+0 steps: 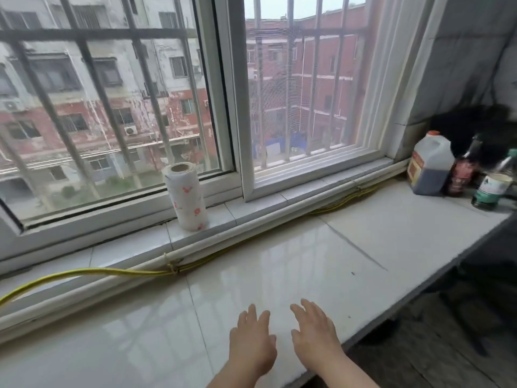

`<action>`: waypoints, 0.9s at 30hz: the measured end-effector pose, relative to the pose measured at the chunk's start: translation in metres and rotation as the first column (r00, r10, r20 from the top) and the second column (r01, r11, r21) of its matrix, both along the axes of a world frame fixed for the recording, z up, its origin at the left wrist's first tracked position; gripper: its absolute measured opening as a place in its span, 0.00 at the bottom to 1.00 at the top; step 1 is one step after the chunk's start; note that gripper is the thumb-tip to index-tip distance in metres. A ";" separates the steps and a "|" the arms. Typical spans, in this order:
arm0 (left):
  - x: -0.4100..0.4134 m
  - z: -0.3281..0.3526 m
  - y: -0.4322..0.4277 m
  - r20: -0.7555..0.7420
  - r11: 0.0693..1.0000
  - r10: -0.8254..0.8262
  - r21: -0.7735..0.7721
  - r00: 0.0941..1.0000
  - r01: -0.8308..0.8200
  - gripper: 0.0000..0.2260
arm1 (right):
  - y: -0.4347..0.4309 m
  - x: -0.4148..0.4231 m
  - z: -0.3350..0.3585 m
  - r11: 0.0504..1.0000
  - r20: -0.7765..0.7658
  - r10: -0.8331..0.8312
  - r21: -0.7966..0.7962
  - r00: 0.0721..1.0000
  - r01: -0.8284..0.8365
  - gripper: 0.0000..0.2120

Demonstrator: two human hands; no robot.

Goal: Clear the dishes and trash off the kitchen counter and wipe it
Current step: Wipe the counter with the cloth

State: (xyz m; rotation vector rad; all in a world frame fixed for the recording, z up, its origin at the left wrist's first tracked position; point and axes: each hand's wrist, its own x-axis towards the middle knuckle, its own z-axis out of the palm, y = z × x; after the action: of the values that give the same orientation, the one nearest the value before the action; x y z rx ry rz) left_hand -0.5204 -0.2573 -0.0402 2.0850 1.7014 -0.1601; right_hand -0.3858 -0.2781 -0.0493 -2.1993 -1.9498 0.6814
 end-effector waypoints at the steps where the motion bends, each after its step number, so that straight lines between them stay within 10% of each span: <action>1: 0.005 -0.002 0.008 -0.001 1.000 -0.011 -0.002 1.000 0.011 0.24 | 0.005 0.004 -0.001 1.000 0.001 -0.007 -0.002 1.000 0.007 0.26; 27: 0.065 -0.012 0.195 0.037 0.998 0.049 0.047 0.998 -0.051 0.25 | 0.167 0.060 -0.007 0.997 -0.057 -0.076 -0.023 0.995 0.075 0.25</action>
State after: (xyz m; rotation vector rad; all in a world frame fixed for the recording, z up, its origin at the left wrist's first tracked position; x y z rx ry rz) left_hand -0.4559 -0.0626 -0.0521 2.0642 1.7504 -0.0671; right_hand -0.3254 -0.1115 -0.0567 -2.2265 -1.8307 0.7480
